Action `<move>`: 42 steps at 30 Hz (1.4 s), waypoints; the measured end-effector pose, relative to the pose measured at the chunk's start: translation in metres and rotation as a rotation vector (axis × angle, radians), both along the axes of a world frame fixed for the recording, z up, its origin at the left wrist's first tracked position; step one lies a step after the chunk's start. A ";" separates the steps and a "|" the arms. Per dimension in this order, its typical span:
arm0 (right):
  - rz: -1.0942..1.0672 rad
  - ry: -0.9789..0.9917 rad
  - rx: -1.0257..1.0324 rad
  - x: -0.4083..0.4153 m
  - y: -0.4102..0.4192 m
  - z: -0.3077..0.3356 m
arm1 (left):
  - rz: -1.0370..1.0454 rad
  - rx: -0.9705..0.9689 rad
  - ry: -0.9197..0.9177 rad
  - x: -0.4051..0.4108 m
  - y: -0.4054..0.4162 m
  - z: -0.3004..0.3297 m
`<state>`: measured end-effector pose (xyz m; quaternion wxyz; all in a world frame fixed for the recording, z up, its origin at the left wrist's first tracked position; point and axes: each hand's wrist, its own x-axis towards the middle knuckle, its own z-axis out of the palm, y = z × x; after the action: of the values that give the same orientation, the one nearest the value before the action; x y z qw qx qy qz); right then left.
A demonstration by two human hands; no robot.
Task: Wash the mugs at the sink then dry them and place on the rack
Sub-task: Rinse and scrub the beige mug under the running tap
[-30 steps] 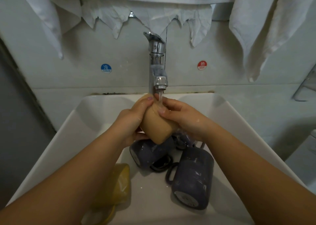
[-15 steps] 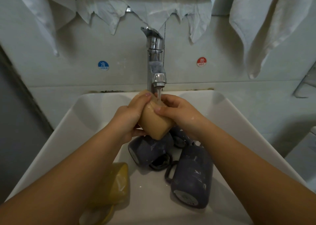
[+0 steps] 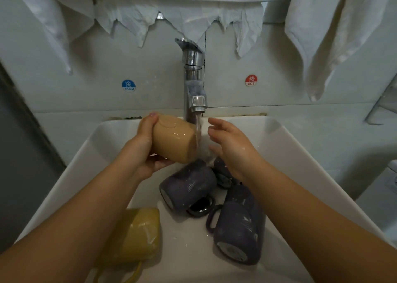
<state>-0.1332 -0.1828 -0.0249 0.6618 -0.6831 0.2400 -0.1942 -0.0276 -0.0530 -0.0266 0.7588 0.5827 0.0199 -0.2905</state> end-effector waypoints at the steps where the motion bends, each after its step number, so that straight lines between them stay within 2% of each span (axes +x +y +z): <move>1: 0.009 0.015 0.012 -0.001 0.003 0.000 | 0.006 -0.021 0.011 0.000 0.000 0.000; 8: 0.263 0.077 -0.053 -0.011 0.049 -0.001 | 0.132 -0.082 -0.042 -0.001 0.000 -0.003; 12: 0.215 0.089 -0.116 -0.013 0.070 -0.003 | 0.140 -0.094 -0.035 -0.003 -0.002 -0.005; 18: 0.124 0.025 -0.066 -0.013 0.060 0.004 | 0.142 -0.082 -0.077 -0.018 -0.009 -0.007; 23: 0.181 0.020 -0.275 -0.020 0.080 -0.012 | 0.216 -0.076 -0.064 -0.018 -0.006 -0.006; 26: 0.152 -0.011 -0.296 -0.013 0.076 -0.010 | 0.201 -0.084 -0.088 -0.017 -0.003 -0.005; 32: 0.058 0.029 -0.038 -0.006 0.046 0.011 | 0.152 -0.102 -0.097 -0.027 -0.008 -0.002; 37: 0.094 -0.038 0.497 -0.002 0.049 0.007 | 0.183 -0.122 -0.129 -0.029 -0.008 -0.001; 42: 0.010 0.015 0.522 -0.005 0.045 0.007 | 0.181 -0.018 -0.226 -0.026 -0.005 -0.006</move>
<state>-0.1383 -0.1378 -0.0180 0.8150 -0.4917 0.2833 -0.1174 -0.0537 -0.0585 -0.0326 0.7843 0.6008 -0.0159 -0.1536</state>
